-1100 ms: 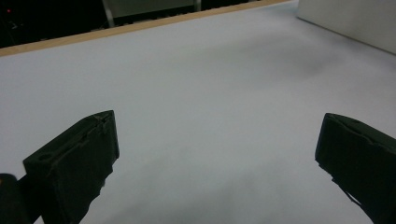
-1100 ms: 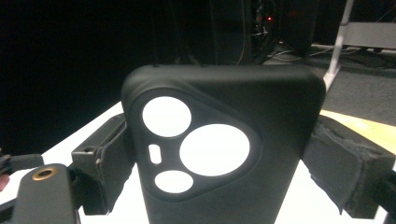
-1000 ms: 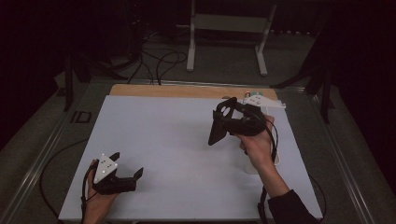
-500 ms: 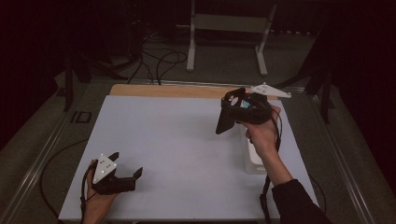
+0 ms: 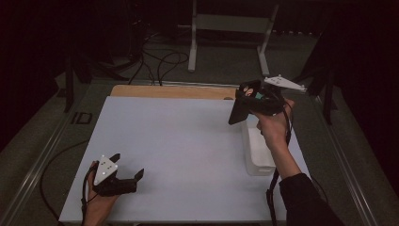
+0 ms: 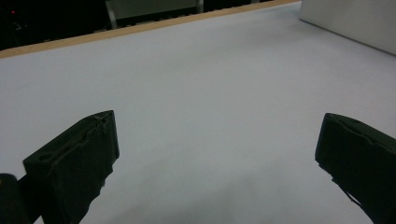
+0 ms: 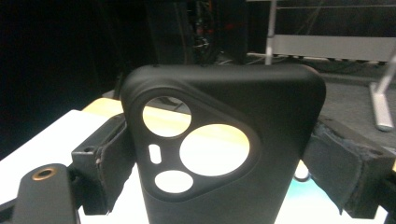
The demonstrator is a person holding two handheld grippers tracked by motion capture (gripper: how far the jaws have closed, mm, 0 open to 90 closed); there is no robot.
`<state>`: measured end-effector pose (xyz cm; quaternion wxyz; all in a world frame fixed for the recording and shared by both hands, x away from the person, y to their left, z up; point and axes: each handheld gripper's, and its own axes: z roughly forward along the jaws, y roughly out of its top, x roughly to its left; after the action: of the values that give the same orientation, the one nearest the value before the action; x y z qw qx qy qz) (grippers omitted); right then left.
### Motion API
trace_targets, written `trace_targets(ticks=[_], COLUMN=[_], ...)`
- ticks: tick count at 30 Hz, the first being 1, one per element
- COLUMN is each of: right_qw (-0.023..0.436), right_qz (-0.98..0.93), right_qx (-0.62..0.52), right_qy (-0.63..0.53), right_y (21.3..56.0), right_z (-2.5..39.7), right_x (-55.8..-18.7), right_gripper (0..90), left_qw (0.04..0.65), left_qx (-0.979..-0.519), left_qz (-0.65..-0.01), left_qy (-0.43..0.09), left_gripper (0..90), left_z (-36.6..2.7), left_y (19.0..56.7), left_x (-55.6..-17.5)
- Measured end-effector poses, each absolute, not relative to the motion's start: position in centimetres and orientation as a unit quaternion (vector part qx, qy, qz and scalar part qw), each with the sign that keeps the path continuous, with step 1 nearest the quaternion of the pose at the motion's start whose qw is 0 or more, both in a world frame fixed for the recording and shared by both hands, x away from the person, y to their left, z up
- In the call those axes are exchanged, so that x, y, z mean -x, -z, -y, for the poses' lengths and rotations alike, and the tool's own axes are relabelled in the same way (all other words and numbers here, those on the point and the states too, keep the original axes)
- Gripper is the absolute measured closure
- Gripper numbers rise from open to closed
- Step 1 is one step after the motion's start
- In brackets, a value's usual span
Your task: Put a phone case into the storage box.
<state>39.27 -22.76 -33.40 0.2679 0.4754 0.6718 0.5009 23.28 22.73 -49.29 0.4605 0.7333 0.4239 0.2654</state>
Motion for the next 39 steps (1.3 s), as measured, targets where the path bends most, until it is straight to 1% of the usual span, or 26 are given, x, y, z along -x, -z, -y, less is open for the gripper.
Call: trace_targets(ticks=[13, 25, 33, 35, 39], right_qw=[0.307, 0.325, 0.332, 0.336, 0.333], right_qz=[-0.653, -0.64, -0.631, -0.63, -0.628], right_qx=[-0.505, -0.528, -0.553, -0.562, -0.571], right_qy=[-0.473, -0.455, -0.431, -0.418, -0.412], right_y=[33.0, 33.3, 34.6, 35.5, 36.2], right_z=[25.1, 26.5, 27.1, 27.2, 27.4], right_x=[-40.9, -42.2, -43.5, -44.1, -44.6], right_gripper=[14.1, 14.1, 13.9, 13.8, 13.6], left_qw=[0.462, 0.464, 0.464, 0.464, 0.465], left_qx=[-0.733, -0.731, -0.73, -0.73, -0.73], left_qz=[-0.423, -0.424, -0.424, -0.425, -0.424], left_qy=[-0.265, -0.266, -0.266, -0.266, -0.266], left_gripper=[0.2, 0.3, 0.3, 0.3, 0.3], left_z=[-22.7, -22.7, -22.7, -22.7, -22.7], left_y=[49.2, 49.2, 49.1, 49.1, 49.2], left_x=[-23.2, -23.1, -23.1, -23.1, -23.1])
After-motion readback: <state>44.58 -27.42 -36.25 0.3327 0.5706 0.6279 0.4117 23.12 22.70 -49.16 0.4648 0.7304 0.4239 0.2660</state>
